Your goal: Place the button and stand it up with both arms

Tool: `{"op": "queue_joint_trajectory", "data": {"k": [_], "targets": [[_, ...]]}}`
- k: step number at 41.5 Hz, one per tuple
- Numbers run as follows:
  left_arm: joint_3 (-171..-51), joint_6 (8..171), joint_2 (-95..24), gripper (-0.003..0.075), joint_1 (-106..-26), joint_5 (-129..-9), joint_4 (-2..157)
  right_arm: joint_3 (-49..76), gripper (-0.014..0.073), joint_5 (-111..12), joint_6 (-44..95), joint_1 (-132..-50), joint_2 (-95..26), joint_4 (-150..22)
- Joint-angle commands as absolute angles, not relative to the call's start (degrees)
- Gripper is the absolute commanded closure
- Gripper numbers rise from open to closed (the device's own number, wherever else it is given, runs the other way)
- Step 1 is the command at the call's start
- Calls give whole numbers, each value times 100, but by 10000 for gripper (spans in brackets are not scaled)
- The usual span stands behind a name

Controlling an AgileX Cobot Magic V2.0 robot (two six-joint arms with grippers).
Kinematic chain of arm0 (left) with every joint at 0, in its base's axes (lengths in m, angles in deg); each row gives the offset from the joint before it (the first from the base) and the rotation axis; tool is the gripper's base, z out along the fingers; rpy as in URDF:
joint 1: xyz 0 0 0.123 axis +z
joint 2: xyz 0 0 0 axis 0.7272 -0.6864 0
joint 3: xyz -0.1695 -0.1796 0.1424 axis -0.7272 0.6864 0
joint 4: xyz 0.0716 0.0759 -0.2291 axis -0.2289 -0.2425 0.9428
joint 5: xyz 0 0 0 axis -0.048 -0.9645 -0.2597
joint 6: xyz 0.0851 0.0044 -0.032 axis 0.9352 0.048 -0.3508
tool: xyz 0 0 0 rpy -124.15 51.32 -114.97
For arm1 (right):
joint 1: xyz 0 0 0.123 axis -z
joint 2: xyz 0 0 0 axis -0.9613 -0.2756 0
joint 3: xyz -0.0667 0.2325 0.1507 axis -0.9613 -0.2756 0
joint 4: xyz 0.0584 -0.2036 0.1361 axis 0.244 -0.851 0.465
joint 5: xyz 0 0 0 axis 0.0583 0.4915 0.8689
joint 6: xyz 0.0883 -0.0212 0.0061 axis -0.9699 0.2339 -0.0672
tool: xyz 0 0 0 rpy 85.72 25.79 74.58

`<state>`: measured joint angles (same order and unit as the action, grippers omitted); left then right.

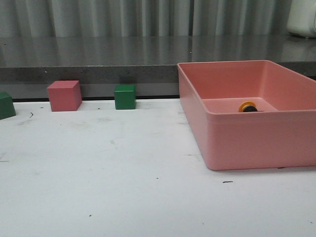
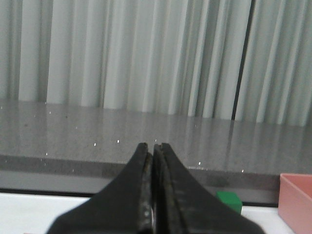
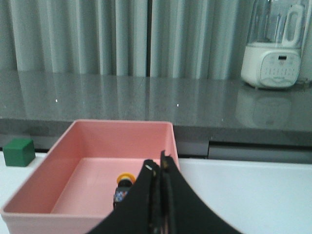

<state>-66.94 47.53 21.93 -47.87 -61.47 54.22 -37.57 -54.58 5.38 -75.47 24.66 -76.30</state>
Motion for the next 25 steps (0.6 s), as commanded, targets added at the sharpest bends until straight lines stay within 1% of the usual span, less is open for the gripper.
{"op": "queue_joint_trajectory", "data": {"k": [1,8,12,18,25], "targets": [[-7494,4745,1829,740,-4785,-6279,5474,-2962,662,-5497,588,-7514,2306,-7632],[-8719,4745,969,740,-4785,-7589,5474,-1872,662,-4661,588,-7514,1606,-7632],[-9201,4745,489,740,-4785,-8202,5474,-1435,662,-4274,588,-7514,1134,-7632],[-9351,4745,7,740,-4785,-8384,5474,-1034,662,-3849,588,-7514,507,-7632],[-9351,4745,-320,740,-4785,-8492,5474,-1021,662,-3811,588,-7514,23,-7632]]}}
